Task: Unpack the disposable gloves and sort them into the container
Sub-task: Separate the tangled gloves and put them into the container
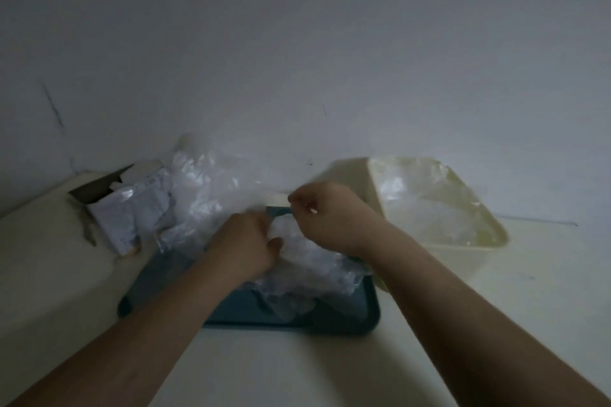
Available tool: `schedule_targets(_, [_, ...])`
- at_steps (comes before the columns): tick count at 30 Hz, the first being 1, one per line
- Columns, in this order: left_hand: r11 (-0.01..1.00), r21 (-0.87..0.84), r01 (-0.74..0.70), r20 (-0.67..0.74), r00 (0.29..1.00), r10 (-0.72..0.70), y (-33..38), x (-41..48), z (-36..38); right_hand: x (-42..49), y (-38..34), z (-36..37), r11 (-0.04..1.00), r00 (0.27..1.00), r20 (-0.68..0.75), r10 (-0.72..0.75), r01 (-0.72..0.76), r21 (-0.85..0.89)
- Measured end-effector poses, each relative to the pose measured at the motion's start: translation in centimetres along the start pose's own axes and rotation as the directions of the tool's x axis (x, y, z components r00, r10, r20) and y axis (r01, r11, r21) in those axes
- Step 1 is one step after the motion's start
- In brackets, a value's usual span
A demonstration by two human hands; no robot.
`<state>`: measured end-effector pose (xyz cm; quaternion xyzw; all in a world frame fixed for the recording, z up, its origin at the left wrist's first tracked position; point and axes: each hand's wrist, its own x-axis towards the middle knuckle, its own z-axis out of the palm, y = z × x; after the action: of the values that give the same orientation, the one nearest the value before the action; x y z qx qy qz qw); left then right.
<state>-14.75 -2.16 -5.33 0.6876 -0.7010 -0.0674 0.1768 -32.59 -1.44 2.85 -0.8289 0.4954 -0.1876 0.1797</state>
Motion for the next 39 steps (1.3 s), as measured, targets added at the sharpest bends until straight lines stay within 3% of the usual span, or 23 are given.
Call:
schedule_targets(3, [0.988, -0.150, 0.043, 0.013, 0.999, -0.041, -1.3, -0.4, 0.2, 1.1, 1.6, 3.7, 0.993, 0.993, 0.069, 0.099, -0.103, 0.060])
schedule_targets(6, [0.958, -0.288, 0.017, -0.092, 0.995, -0.045, -2.2, -0.1, -0.1, 1.7, 2.9, 5.2, 0.974, 0.987, -0.013, 0.158, -0.154, 0.166])
schedule_targets(9, [0.938, -0.307, -0.161, -0.246, 0.965, 0.085, -1.8, 0.8, -1.4, 2.1, 3.5, 5.2, 0.951, 0.976, -0.153, 0.158, -0.109, 0.288])
schedule_targets(12, [0.898, -0.213, -0.385, -0.388, 0.877, 0.284, -0.9, 1.2, -2.7, 2.4, 3.6, 4.0, 0.873, 0.972, -0.186, 0.144, -0.037, 0.486])
schedule_targets(16, [0.814, -0.300, -0.498, -0.438, 0.830, 0.346, -0.3, 1.5, -3.3, 2.6, 3.7, 2.7, 0.831, 0.972, -0.218, 0.089, 0.049, 0.554])
schedule_targets(19, [0.797, -0.424, -0.430, -0.411, 0.876, 0.254, -0.6, 1.7, -4.1, 2.5, 3.7, 2.5, 0.779, 0.961, -0.265, 0.083, 0.103, 0.618])
schedule_targets(22, [0.828, -0.536, -0.162, -0.258, 0.966, 0.022, -1.7, 1.8, -4.8, 2.6, 3.4, 2.8, 0.704, 0.939, -0.321, 0.125, 0.144, 0.695])
schedule_targets(23, [0.788, -0.613, -0.058, -0.172, 0.983, -0.060, -2.1, 1.7, -5.0, 2.7, 3.3, 3.1, 0.662, 0.936, -0.317, 0.152, 0.141, 0.736])
schedule_targets(25, [0.590, -0.802, 0.094, 0.001, 0.988, -0.156, -2.4, 1.6, -5.1, 3.0, 3.2, 3.7, 0.570, 0.936, -0.294, 0.192, 0.137, 0.810])
schedule_targets(28, [0.197, -0.959, 0.206, 0.181, 0.974, -0.137, -2.0, 1.5, -4.9, 3.0, 3.3, 4.1, 0.503, 0.935, -0.258, 0.244, 0.105, 0.858])
schedule_targets(30, [0.079, -0.970, 0.230, 0.221, 0.970, -0.102, -1.6, 1.4, -4.8, 2.9, 3.3, 3.8, 0.475, 0.939, -0.214, 0.270, 0.063, 0.878])
schedule_targets(34, [0.241, -0.953, 0.183, 0.172, 0.983, -0.067, -1.5, 1.2, -4.4, 2.5, 3.5, 3.2, 0.397, 0.972, -0.083, 0.220, -0.012, 0.918])
schedule_targets(36, [0.296, -0.944, 0.145, 0.125, 0.988, -0.086, -1.6, 1.2, -4.3, 2.3, 3.5, 2.8, 0.402, 0.976, -0.115, 0.184, 0.032, 0.915])
schedule_targets(37, [0.307, -0.942, 0.133, 0.110, 0.990, -0.092, -1.6, 1.3, -4.3, 2.2, 3.3, 2.7, 0.438, 0.971, -0.160, 0.175, 0.069, 0.896])
schedule_targets(39, [0.321, -0.939, 0.125, 0.097, 0.990, -0.101, -1.7, 1.2, -4.4, 1.9, 3.2, 2.6, 0.616, 0.946, -0.289, 0.148, 0.140, 0.775])
